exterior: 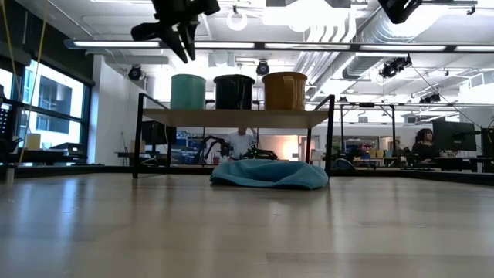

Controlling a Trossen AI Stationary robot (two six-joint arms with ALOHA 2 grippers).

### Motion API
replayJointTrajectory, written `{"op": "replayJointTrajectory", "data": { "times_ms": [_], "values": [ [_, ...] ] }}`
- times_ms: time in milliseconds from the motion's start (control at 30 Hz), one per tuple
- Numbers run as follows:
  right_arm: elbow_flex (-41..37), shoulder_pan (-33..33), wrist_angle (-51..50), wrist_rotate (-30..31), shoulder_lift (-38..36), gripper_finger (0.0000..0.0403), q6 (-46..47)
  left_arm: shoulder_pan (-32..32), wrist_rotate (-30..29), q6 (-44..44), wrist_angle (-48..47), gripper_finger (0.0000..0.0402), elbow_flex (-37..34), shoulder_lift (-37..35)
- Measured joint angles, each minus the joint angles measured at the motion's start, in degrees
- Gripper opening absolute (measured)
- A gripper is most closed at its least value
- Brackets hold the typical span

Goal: Stack small to large cups/mugs on shelf
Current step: Put the light blue mug on the shelf

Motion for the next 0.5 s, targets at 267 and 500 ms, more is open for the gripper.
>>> {"op": "replayJointTrajectory", "data": {
  "times_ms": [267, 500],
  "values": [
    [0.0, 0.0, -0.47, -3.29, 0.01, 0.0073, -1.48, -0.5, -0.94, -5.6, -0.67, 0.0069, 0.02, 1.49],
    [0.0, 0.0, -1.78, -4.83, 0.02, 0.0073, -1.51, -0.9, -1.22, -6.56, -0.26, 0.007, 0.02, 3.11]
  ]
}}
